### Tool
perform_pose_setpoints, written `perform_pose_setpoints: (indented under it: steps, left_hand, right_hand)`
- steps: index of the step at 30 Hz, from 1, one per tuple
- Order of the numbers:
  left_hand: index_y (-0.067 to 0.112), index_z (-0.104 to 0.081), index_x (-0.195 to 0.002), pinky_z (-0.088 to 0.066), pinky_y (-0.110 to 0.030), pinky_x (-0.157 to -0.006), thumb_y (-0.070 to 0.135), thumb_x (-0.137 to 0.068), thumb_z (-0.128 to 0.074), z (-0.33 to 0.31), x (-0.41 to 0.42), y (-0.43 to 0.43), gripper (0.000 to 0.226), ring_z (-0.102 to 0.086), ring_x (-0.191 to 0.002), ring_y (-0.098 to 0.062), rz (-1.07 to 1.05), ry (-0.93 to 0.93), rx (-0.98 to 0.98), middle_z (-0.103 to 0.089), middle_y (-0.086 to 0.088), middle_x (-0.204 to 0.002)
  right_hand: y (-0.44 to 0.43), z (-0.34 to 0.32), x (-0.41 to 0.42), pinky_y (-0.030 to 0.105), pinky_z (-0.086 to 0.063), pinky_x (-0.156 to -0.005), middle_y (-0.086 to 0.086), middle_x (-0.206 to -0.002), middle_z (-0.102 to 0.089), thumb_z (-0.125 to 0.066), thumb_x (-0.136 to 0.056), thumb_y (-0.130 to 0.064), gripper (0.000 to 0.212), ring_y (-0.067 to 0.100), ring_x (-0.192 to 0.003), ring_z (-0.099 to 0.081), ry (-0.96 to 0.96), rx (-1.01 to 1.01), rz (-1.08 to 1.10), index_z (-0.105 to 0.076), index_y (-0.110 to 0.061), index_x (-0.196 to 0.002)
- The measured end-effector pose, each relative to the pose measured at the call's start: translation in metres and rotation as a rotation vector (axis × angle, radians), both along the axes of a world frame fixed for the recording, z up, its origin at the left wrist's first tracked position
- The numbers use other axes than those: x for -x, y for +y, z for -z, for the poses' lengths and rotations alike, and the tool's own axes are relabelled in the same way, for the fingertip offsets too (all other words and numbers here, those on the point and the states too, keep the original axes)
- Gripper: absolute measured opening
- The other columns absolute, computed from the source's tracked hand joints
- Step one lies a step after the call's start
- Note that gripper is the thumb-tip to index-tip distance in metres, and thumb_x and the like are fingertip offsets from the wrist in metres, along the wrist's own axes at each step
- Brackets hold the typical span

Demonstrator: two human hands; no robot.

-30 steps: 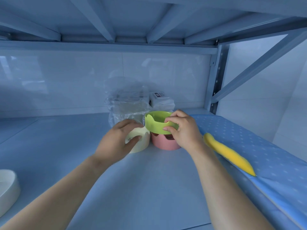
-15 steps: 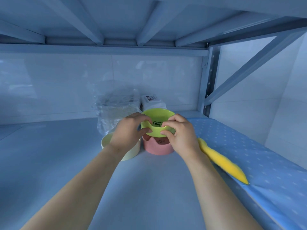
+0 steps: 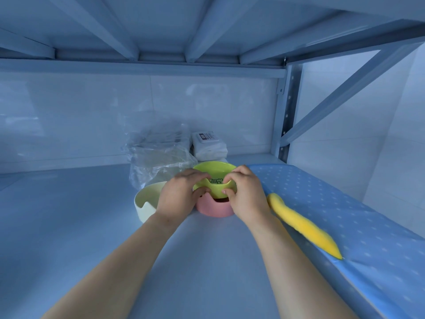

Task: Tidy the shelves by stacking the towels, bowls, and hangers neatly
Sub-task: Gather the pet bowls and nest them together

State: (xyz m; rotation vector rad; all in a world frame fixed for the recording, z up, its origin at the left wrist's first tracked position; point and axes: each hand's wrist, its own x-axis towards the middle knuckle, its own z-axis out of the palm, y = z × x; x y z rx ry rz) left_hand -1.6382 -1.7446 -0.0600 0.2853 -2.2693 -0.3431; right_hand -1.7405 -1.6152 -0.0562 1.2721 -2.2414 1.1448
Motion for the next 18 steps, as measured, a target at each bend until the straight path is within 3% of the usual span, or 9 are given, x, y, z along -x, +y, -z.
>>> perform_pose_setpoints:
  steps: [4, 10, 14, 18]
  left_hand:
    - [0.02, -0.066, -0.116, -0.051, -0.033, -0.076, 0.015, -0.084, -0.067, 0.0026, -0.0003, -0.0028, 0.032, -0.062, -0.094, -0.021, 0.037, 0.039, 0.006, -0.066, 0.002, -0.109]
    - [0.026, -0.069, -0.109, -0.048, -0.026, -0.073, 0.02, -0.081, -0.07, 0.0062, 0.0004, -0.0028, 0.028, -0.061, -0.089, -0.015, 0.012, 0.075, -0.004, -0.068, 0.007, -0.104]
    - [0.028, -0.069, -0.106, -0.042, -0.02, -0.067, 0.022, -0.081, -0.07, 0.0068, -0.0014, -0.0027, 0.025, -0.049, -0.079, -0.002, 0.053, 0.074, 0.031, -0.067, 0.01, -0.099]
    - [0.026, -0.069, -0.104, -0.051, -0.028, -0.065, 0.034, -0.079, -0.068, 0.0057, -0.0031, -0.0014, 0.027, -0.055, -0.074, -0.007, 0.14, 0.082, 0.036, -0.065, 0.01, -0.095]
  right_hand:
    - [0.0016, -0.0029, -0.0011, 0.008, -0.029, -0.069, 0.0, -0.107, -0.05, -0.062, -0.081, 0.0, 0.016, 0.009, -0.082, -0.05, 0.012, -0.016, 0.012, -0.064, -0.008, -0.095]
    - [0.0003, -0.0029, -0.0066, 0.017, -0.036, -0.078, -0.002, -0.117, -0.048, -0.06, -0.084, -0.007, 0.026, 0.015, -0.107, -0.05, 0.066, -0.093, 0.008, -0.065, -0.015, -0.109]
    - [0.0014, -0.0024, -0.0071, 0.024, -0.041, -0.078, -0.003, -0.112, -0.047, -0.061, -0.085, -0.013, 0.019, 0.015, -0.107, -0.048, 0.06, -0.118, 0.013, -0.067, -0.017, -0.103]
    - [0.0042, -0.0037, -0.0073, 0.027, -0.043, -0.081, -0.003, -0.108, -0.046, -0.061, -0.084, -0.011, 0.018, 0.015, -0.106, -0.047, 0.045, -0.119, -0.003, -0.067, -0.016, -0.1]
